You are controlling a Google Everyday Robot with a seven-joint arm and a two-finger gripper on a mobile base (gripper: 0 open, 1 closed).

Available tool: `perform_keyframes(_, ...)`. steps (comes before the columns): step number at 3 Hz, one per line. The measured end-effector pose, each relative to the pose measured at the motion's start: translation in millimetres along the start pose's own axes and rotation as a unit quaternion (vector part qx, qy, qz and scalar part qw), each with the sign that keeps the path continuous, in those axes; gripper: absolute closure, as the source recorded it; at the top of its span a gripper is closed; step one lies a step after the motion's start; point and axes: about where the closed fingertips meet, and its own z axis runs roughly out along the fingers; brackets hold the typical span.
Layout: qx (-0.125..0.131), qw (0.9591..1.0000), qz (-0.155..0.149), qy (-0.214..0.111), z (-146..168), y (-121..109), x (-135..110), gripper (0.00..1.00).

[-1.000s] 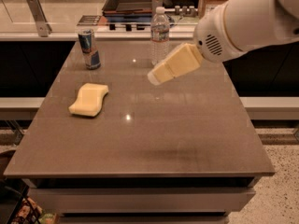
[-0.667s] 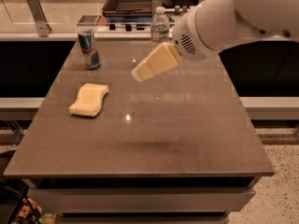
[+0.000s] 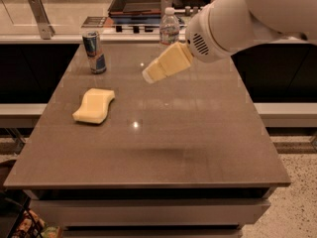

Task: Pick redbull can

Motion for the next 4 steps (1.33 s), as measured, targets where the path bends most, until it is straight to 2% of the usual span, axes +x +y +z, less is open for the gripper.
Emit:
perform_keyframes(1,0.007,0.9998,-0.005,-0.017,8.7,-4.7,-6.2,0.0)
perform_keyframes(2,-0.001,0.9983,-0.013,-0.057,39.8,-8.0,-23.4,0.0)
perform_keyframes(3,-0.031,0.994,-0.015,-0.104,80.1,-12.5,-43.7,0.0)
perform_keyframes(4,-0.069,0.9874,-0.018,-0.141,114.1,-9.7,-65.7,0.0)
